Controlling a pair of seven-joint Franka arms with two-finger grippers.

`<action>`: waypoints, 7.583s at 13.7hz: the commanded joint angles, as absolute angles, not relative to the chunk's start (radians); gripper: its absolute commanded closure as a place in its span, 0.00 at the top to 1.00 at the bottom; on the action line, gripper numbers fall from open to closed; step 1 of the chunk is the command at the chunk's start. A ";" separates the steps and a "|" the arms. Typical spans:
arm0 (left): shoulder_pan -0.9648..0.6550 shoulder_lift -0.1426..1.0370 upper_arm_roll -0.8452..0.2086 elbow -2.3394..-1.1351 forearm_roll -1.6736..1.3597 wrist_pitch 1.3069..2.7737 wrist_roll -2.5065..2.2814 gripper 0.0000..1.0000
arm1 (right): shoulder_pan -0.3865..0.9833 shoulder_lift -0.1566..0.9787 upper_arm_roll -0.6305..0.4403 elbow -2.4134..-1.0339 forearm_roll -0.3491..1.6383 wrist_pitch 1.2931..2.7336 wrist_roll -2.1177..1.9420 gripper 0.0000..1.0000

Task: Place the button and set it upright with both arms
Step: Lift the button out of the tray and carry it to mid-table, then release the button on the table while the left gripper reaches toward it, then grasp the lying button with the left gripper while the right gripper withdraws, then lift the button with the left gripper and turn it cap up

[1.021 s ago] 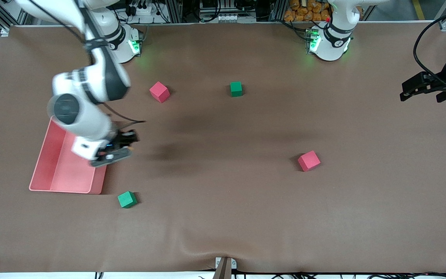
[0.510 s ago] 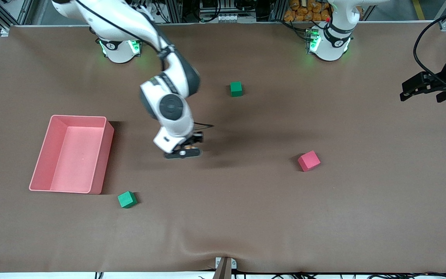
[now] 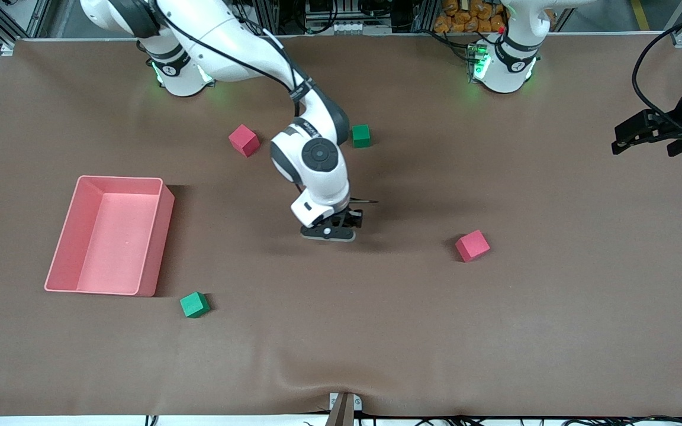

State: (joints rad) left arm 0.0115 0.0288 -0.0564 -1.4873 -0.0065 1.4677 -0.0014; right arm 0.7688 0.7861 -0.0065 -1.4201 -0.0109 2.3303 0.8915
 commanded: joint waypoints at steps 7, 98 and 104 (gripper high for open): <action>0.017 0.034 -0.055 -1.470 -0.025 1.447 0.023 1.00 | 0.785 0.910 -0.020 -1.279 -0.025 2.322 0.992 0.27; -0.706 0.851 -0.001 -1.355 -0.152 2.283 -0.711 0.04 | -0.067 0.008 -0.014 -1.500 -0.025 1.396 0.031 1.00; -0.914 0.805 0.086 -1.353 -0.074 2.283 -1.131 0.04 | -0.067 0.009 -0.014 -1.500 -0.025 1.396 0.031 1.00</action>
State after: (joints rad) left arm -0.8373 0.8348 0.0306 -1.3389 -0.1332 2.2788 -0.9969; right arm -0.0761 0.0094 -0.0137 -1.5046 -0.0066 1.4042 0.0137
